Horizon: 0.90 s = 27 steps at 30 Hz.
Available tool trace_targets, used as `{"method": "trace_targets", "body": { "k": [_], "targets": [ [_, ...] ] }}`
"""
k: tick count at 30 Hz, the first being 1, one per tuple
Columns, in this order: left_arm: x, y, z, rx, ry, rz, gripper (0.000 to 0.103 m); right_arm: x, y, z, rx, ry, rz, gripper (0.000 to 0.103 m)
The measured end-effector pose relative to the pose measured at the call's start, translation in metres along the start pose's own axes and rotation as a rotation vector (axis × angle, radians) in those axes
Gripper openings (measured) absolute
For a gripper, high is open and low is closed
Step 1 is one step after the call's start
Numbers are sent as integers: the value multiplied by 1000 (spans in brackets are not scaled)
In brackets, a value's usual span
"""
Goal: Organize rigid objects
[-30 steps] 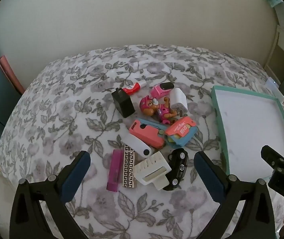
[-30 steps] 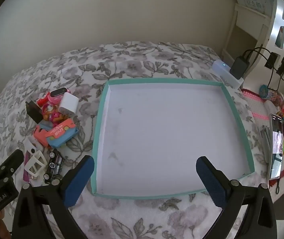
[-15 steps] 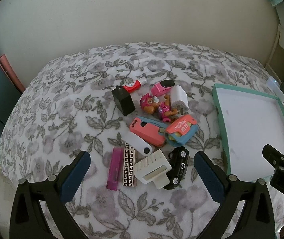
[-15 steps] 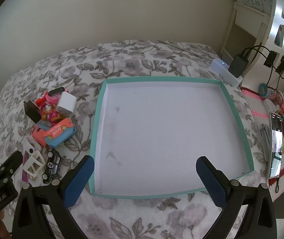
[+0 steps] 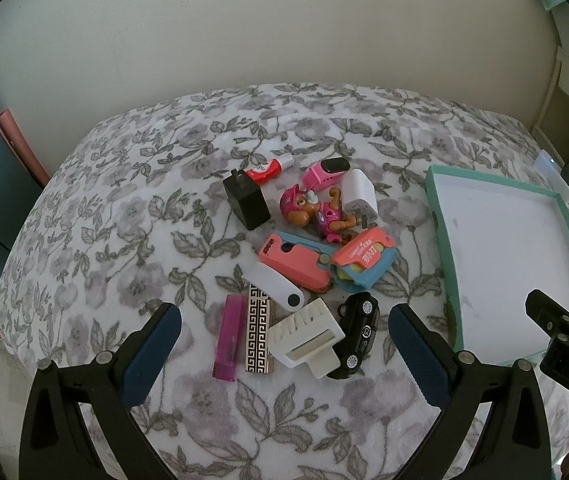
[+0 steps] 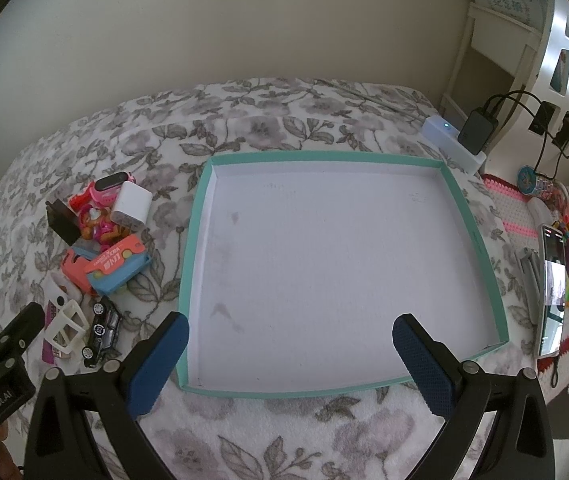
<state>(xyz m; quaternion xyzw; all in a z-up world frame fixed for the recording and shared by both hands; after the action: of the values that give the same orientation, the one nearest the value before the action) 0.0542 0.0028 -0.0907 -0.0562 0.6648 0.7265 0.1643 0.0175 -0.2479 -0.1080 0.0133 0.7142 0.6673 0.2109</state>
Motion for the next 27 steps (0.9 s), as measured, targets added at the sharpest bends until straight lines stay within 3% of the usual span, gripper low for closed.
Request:
{"method": "trace_targets", "body": {
  "k": [27],
  "targets": [
    [8, -5, 2, 4, 4, 10, 103, 2, -3, -1, 14, 5, 22, 103]
  ]
}}
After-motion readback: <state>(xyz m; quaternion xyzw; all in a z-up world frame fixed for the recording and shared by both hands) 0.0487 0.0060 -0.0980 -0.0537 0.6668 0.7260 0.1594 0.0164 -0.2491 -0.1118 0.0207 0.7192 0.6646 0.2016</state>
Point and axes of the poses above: each gripper's, at about its wrist camera, not at the fingertips, and y roughly against the way its jaws point, z to its left, x to its underside, the point moved 10 cm from there along -y, roughly the way its jaws point, and after that the axes turned 15 degrees about z, right-handed, at the moved point
